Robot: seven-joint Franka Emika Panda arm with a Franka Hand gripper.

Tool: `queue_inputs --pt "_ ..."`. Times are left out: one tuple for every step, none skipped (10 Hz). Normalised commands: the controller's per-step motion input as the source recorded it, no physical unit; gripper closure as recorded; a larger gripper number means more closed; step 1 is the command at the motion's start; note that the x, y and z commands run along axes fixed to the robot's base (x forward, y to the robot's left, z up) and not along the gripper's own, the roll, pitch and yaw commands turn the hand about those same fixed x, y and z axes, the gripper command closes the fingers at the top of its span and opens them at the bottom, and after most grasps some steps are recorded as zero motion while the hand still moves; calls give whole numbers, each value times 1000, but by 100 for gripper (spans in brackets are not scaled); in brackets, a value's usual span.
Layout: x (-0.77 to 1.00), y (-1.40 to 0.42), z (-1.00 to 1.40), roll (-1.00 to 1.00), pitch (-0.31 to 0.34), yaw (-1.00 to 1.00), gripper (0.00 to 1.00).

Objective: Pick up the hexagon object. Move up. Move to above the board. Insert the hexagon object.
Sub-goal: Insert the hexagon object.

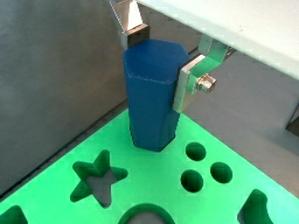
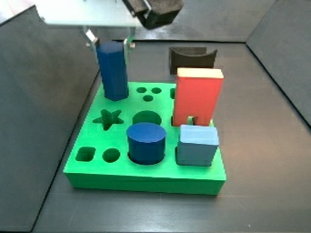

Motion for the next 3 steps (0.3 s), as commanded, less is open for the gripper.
queue_inputs --pt "-11 0 0 -3 -9 0 100" --pt "0 0 0 0 -4 0 100" --pt "0 0 0 0 0 0 100"
